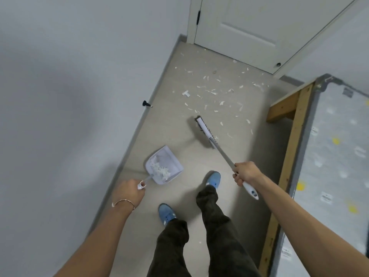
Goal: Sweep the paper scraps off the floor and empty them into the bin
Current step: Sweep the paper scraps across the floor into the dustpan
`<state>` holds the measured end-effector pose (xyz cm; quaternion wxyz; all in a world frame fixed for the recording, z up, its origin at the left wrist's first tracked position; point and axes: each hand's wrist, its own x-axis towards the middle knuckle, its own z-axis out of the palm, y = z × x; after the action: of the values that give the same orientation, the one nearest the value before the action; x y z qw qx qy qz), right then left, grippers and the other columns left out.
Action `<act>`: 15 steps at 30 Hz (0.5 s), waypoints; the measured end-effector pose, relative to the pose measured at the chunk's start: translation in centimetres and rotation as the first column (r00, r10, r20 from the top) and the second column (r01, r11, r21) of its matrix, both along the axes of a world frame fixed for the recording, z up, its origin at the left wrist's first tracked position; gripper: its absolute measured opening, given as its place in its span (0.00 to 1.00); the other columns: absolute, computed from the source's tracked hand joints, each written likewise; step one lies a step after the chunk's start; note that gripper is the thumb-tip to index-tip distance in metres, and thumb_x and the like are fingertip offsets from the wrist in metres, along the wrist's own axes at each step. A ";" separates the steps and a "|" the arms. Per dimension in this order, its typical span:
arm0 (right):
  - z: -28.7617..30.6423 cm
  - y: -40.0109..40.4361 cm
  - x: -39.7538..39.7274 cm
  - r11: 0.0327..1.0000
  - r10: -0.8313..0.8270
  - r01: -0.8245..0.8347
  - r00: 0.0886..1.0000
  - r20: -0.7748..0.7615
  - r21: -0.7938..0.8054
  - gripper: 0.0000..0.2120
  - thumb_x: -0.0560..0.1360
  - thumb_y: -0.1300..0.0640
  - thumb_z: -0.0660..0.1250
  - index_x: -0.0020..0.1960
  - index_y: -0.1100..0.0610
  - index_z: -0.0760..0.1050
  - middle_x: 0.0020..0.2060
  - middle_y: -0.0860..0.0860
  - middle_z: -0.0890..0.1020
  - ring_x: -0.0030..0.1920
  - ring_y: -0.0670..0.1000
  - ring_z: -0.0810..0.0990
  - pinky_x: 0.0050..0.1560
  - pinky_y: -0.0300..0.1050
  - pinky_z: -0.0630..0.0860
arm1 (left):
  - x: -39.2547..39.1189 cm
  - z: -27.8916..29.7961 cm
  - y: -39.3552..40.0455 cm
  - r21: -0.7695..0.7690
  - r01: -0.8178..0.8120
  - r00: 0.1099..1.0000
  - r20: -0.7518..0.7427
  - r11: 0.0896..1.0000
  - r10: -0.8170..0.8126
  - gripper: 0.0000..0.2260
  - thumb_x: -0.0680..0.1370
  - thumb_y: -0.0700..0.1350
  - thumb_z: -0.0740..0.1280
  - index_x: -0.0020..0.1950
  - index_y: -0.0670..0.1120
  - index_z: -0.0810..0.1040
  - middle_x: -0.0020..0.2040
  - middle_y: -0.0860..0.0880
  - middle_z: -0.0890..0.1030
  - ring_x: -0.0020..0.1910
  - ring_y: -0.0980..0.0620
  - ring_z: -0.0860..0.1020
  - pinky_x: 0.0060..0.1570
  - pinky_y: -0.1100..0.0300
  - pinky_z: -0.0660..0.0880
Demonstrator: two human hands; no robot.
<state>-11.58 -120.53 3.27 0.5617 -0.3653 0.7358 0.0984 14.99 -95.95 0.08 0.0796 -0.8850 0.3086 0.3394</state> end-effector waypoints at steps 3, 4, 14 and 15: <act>-1.0 -3.7 -4.1 0.999 0.008 -0.010 0.997 -0.077 -0.035 0.08 0.77 0.70 0.57 0.44 0.67 0.74 0.29 0.57 0.70 0.21 0.50 0.66 0.18 0.35 0.63 | -1.7 -0.5 -4.5 -0.025 0.041 0.999 -0.030 0.999 -0.042 0.10 0.77 0.48 0.62 0.47 0.48 0.83 0.47 0.44 0.83 0.44 0.41 0.79 0.40 0.58 0.74; -1.5 -5.1 -5.6 0.998 0.016 -0.022 0.995 -0.102 -0.054 0.08 0.77 0.70 0.58 0.45 0.68 0.75 0.29 0.57 0.71 0.23 0.51 0.67 0.18 0.36 0.65 | -2.3 -0.6 -6.1 -0.034 0.050 0.998 -0.032 0.998 -0.051 0.10 0.76 0.48 0.62 0.47 0.49 0.83 0.47 0.44 0.83 0.45 0.40 0.79 0.40 0.58 0.73; -5.6 -19.7 -11.4 0.930 0.346 -0.367 0.899 -0.267 -0.033 0.10 0.73 0.66 0.66 0.54 0.65 0.77 0.45 0.59 0.81 0.44 0.57 0.80 0.45 0.50 0.79 | -8.8 -1.7 -20.8 -0.007 0.023 0.999 -0.027 1.000 -0.023 0.11 0.77 0.47 0.60 0.47 0.46 0.81 0.48 0.40 0.82 0.48 0.36 0.79 0.41 0.56 0.72; -5.6 -20.4 -10.9 0.925 0.367 -0.381 0.885 -0.286 0.007 0.13 0.71 0.67 0.69 0.55 0.66 0.77 0.47 0.59 0.81 0.45 0.57 0.81 0.45 0.49 0.81 | -9.3 -1.9 -22.0 -0.004 0.012 1.000 -0.027 1.000 -0.012 0.11 0.77 0.47 0.60 0.47 0.46 0.81 0.48 0.40 0.82 0.48 0.36 0.79 0.41 0.56 0.71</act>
<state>-22.52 -140.95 -2.35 0.4125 -0.4961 0.7262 0.2373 5.73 -117.96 -1.83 0.0757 -0.8787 0.3157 0.3501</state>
